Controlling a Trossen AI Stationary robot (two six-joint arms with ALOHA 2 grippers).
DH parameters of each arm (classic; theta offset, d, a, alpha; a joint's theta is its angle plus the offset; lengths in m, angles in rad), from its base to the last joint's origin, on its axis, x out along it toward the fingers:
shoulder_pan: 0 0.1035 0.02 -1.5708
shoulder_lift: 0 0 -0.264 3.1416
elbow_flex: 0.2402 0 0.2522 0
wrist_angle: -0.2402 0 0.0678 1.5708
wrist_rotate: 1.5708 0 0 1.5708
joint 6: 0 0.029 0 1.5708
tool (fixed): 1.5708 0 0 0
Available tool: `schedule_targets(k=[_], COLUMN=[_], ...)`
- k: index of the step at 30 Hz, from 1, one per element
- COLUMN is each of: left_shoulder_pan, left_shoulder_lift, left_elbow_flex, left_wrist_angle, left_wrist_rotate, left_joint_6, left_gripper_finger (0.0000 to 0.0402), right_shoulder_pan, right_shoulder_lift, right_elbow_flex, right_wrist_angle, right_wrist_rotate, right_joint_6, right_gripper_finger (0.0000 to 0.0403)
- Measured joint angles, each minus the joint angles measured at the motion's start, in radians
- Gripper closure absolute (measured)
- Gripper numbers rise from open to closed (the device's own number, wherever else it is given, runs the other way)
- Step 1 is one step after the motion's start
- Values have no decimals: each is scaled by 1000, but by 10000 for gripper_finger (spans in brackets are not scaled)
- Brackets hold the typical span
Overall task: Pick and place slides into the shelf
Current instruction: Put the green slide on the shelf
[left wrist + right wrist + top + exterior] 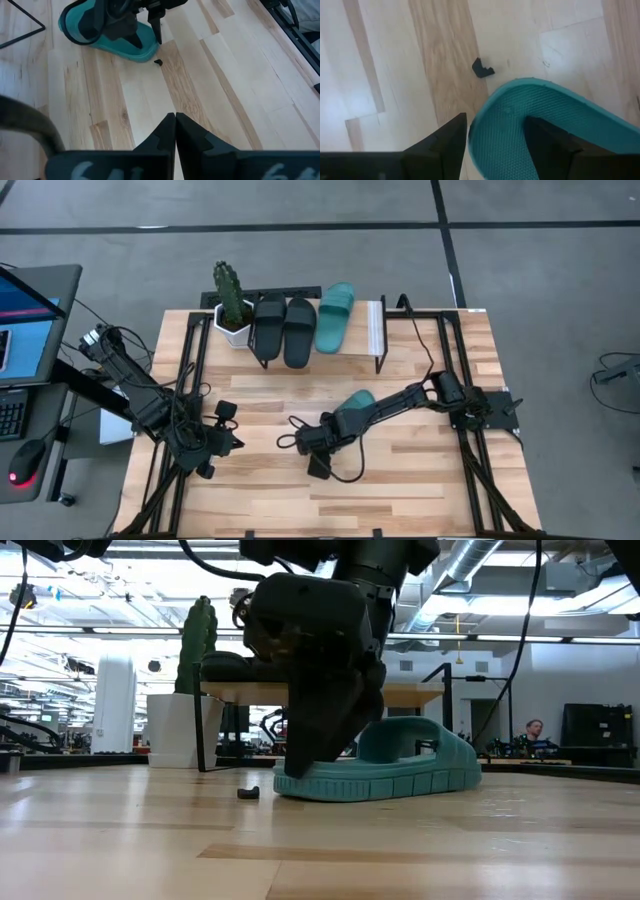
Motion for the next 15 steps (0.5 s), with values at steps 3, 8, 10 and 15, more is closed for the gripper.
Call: schedule_targets(k=[3,8,10,15], left_shoulder_pan=[0,0,0,0], left_shoulder_lift=[0,0,0,0], left_elbow_flex=[0,0,0,0], left_wrist_angle=[0,4,3,3], left_wrist_rotate=[0,0,0,0], left_joint_6=[0,0,0,0], left_gripper_finger=[400,400,400,400], right_shoulder_pan=[-2,-2,-2,-5], right_shoulder_lift=[0,22,25,25], right_elbow_flex=[-9,-9,-8,-8], right_wrist_angle=[10,10,13,10], right_wrist_rotate=[-8,-5,-6,11], right_joint_6=[3,4,15,72], right_gripper_finger=[218,231,239,281])
